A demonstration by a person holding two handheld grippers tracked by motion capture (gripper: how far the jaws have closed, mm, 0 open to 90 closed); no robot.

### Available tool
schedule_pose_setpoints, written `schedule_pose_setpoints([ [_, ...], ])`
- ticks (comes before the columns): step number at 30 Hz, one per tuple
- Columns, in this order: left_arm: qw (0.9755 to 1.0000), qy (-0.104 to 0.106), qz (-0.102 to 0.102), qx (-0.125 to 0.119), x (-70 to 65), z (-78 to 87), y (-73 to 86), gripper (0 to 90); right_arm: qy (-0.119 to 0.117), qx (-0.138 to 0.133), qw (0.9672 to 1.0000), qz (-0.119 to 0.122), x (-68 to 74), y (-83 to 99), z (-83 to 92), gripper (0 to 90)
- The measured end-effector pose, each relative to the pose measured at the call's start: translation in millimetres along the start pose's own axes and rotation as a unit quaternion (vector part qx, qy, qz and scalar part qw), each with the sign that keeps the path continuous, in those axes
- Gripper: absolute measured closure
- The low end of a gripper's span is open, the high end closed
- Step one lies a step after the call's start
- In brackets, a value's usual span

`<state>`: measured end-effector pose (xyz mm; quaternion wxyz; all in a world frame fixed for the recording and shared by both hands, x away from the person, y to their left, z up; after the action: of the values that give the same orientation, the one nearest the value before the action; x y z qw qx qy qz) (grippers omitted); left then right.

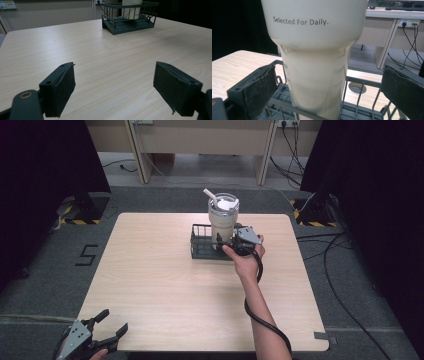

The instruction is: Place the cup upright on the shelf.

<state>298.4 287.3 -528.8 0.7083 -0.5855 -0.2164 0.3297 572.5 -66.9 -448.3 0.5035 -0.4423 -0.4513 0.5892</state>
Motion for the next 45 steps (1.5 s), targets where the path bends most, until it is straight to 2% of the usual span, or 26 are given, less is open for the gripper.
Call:
schedule_pose_setpoints([
  [10,1.0,-0.001,0.0,0.0,0.1,0.1,0.0,17.0,-0.004,0.009,1.0,-0.001,-5.8,9.8,12.6,2.4],
  [19,1.0,-0.001,-0.002,0.001,-0.2,0.2,-0.3,17.0,-0.004,0.006,1.0,0.007,-9.9,10.9,23.3,3.3],
  [24,1.0,-0.001,-0.002,0.0,-0.3,0.1,-0.3,17.0,-0.006,0.007,1.0,0.002,-12.5,12.3,29.2,3.6],
  [34,1.0,-0.003,-0.002,0.001,-0.1,0.1,-0.3,17.0,-0.001,0.002,0.9999,0.01,-22.1,13.8,41.3,4.6],
  [45,1.0,-0.003,-0.002,0.001,-0.4,0.0,-0.4,17.0,0.003,0.01,0.9998,0.015,-33.3,22.6,54.6,5.6],
])
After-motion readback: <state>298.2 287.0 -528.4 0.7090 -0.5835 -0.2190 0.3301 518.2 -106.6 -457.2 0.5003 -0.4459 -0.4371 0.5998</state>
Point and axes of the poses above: each handheld gripper's, and its own axes: z roughly backward along the jaws, y roughly out of its underside, x roughly to its left, the point moved 9 cm from there along -z, roughly forward along the jaws, and after that the axes turned 14 degrees about y, right-handed, at the moved point
